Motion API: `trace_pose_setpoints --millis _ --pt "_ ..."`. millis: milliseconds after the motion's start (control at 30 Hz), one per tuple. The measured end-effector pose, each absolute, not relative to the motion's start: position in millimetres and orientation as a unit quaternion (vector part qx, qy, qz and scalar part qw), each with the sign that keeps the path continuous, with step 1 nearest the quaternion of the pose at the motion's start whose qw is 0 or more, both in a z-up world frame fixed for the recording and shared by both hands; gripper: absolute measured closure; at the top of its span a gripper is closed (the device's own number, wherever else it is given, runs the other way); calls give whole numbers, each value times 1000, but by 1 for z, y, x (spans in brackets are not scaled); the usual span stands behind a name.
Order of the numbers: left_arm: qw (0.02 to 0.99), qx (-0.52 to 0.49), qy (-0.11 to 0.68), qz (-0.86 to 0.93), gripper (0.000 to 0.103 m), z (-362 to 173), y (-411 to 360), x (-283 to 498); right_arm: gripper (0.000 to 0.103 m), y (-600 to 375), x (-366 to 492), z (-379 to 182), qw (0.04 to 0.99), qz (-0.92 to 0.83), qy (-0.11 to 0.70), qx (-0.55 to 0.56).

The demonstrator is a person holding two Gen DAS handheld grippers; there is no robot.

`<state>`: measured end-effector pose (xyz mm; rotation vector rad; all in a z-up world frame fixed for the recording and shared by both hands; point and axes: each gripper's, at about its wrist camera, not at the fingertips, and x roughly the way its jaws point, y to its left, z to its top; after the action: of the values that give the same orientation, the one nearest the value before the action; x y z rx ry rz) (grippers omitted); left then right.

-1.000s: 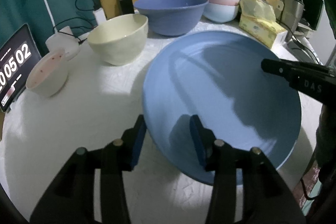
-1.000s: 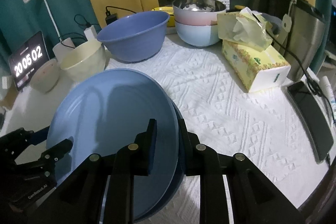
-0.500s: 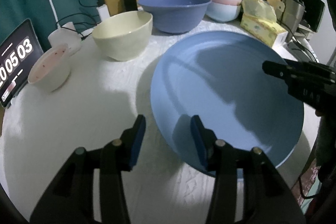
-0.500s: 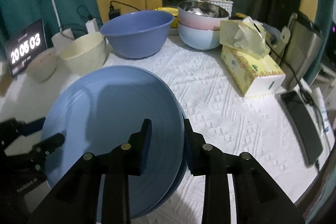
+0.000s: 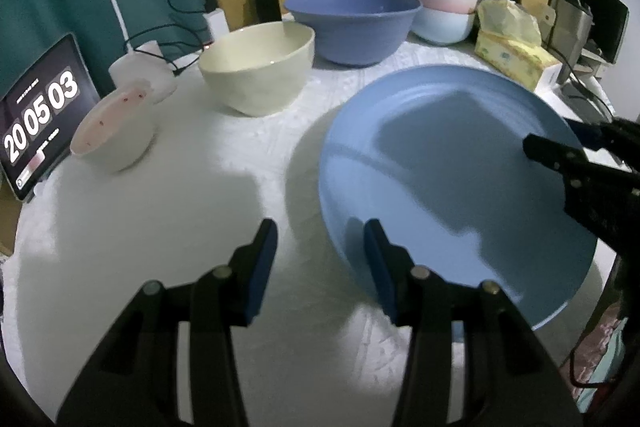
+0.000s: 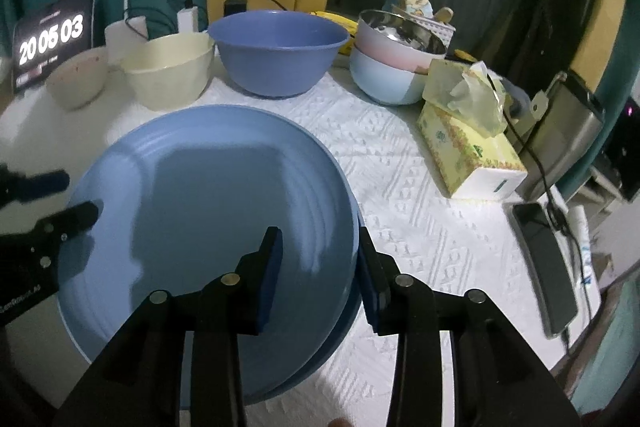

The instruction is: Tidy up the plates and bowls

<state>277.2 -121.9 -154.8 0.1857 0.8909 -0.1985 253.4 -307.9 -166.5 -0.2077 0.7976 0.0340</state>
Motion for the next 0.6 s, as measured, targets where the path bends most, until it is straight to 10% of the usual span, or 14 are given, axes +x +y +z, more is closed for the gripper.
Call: trace_pose_setpoints --millis 100,600 --pt "896 87 426 -90 55 -152 -119 277 26 -313 250 -162 920 6 380 -93" --pt "895 41 430 -112 55 -148 -118 280 26 -335 255 -173 914 42 402 13"
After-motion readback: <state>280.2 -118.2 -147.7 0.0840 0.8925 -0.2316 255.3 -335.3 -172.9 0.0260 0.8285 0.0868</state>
